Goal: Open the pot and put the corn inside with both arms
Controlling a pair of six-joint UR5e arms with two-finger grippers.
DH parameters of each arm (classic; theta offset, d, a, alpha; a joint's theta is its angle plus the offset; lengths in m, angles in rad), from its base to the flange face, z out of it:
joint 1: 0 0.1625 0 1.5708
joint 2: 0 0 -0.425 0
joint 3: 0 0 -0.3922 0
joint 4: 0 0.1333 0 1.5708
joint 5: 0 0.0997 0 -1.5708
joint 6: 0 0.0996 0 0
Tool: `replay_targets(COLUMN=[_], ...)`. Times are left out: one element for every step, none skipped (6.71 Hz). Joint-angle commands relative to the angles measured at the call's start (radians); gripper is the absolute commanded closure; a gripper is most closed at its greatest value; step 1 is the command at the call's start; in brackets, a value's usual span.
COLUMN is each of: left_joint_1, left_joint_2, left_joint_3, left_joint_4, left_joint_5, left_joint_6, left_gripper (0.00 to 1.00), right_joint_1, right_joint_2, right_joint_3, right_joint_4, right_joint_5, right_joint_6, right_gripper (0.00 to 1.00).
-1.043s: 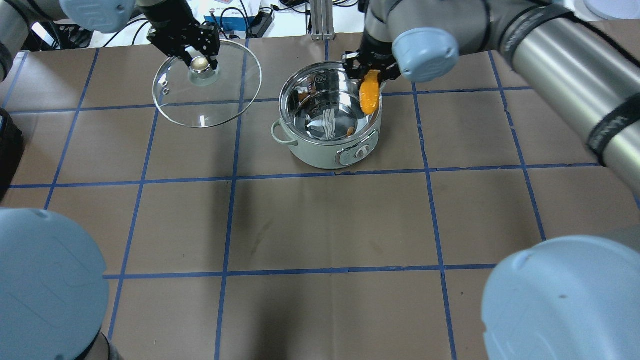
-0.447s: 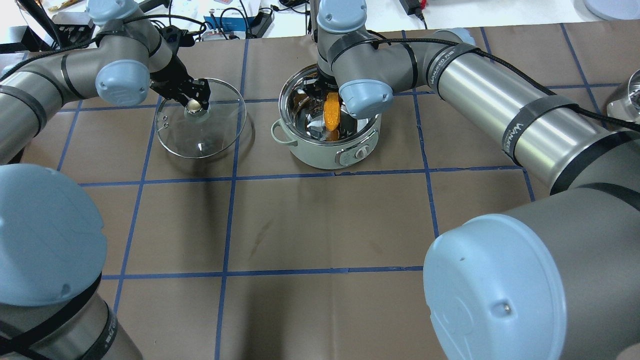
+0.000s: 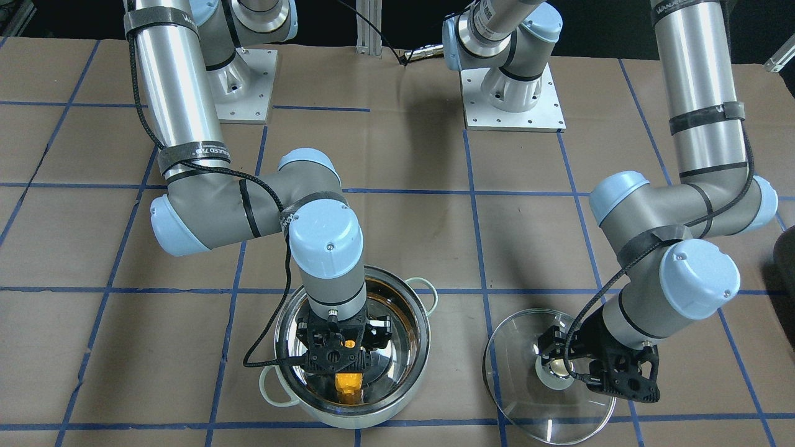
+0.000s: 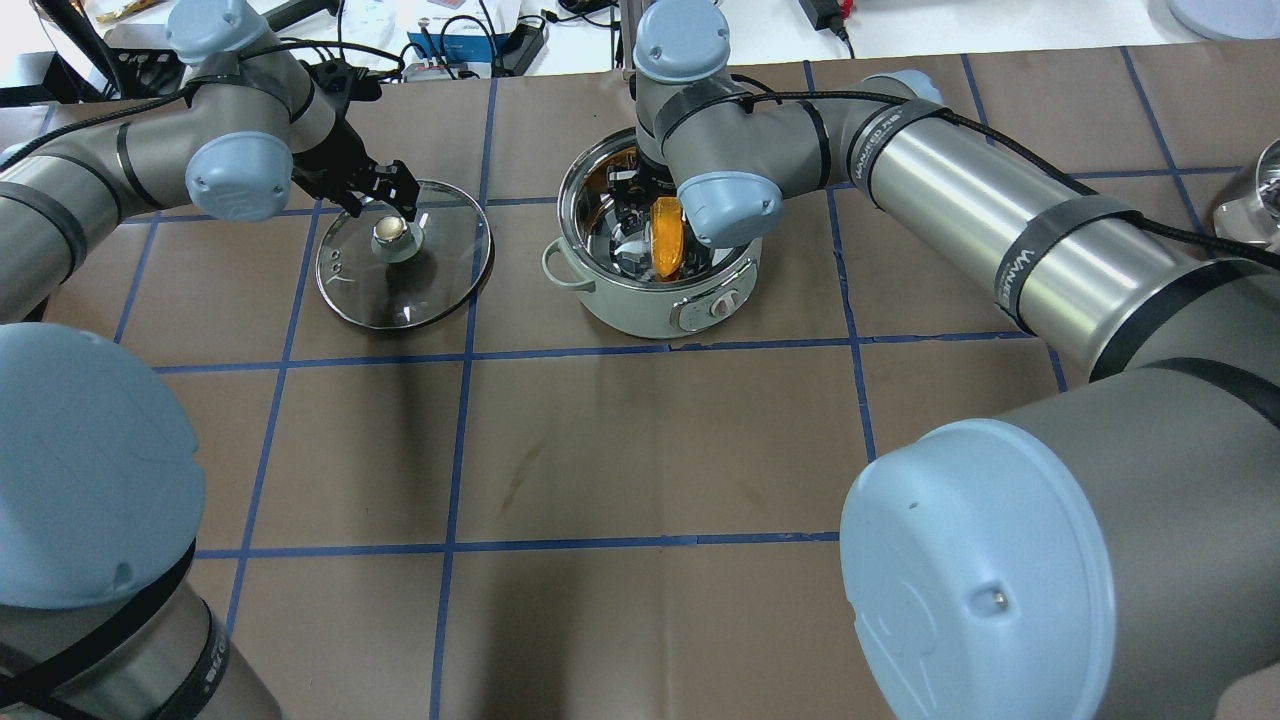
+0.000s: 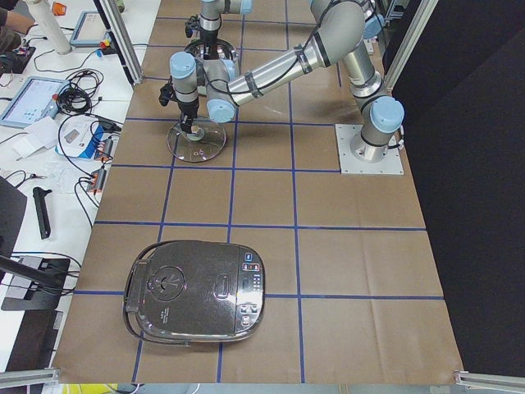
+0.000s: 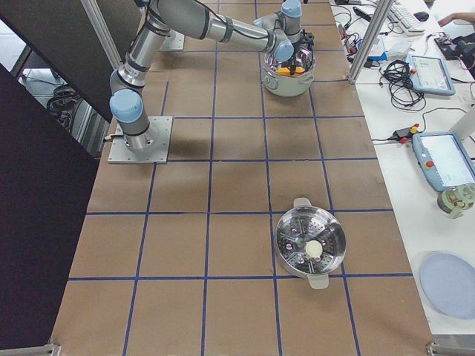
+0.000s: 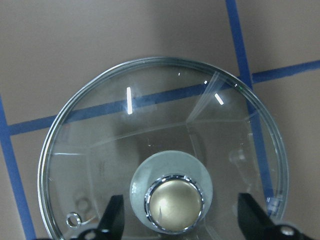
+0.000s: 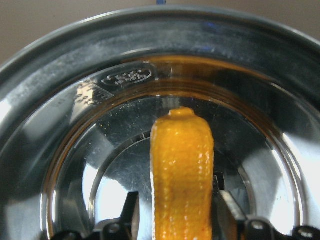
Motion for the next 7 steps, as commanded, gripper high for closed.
replay_targets(left_joint_1=[-0.034,-0.104,-0.184,-0.239,-0.259,-0.26,-0.26], left_joint_2=[0.122,0.204,0.267,0.318,0.354,0.356,0.354], left_joint_3=[0.024,0.03,0.034,0.035,0.037,0.037,0.038], left_joint_4=[-0.188,-0.296,-0.342,-0.379,-0.437,-0.456,-0.455], left_joint_5=[0.0,0.002,0.031,0.054,0.057,0.057,0.058], left_joint_6=[-0.125,-0.258,-0.304,-0.307,-0.307,-0.307,-0.307], left_gripper=[0.0,0.0,0.0,0.0,0.0,0.0,0.0], right_joint_1=[-0.001,-0.009,-0.027,-0.082,-0.151,-0.21,-0.263], right_joint_2=[-0.052,-0.13,-0.231,-0.324,-0.422,-0.509,-0.596], right_joint_3=[-0.006,-0.007,0.006,0.011,0.013,0.026,0.095], right_joint_4=[0.013,0.082,0.191,0.323,0.499,0.649,0.775], right_joint_5=[-0.003,-0.003,-0.003,0.0,0.007,-0.004,-0.006], right_joint_6=[-0.007,-0.016,-0.027,-0.055,-0.123,-0.218,-0.296], right_gripper=[0.0,0.0,0.0,0.0,0.0,0.01,0.07])
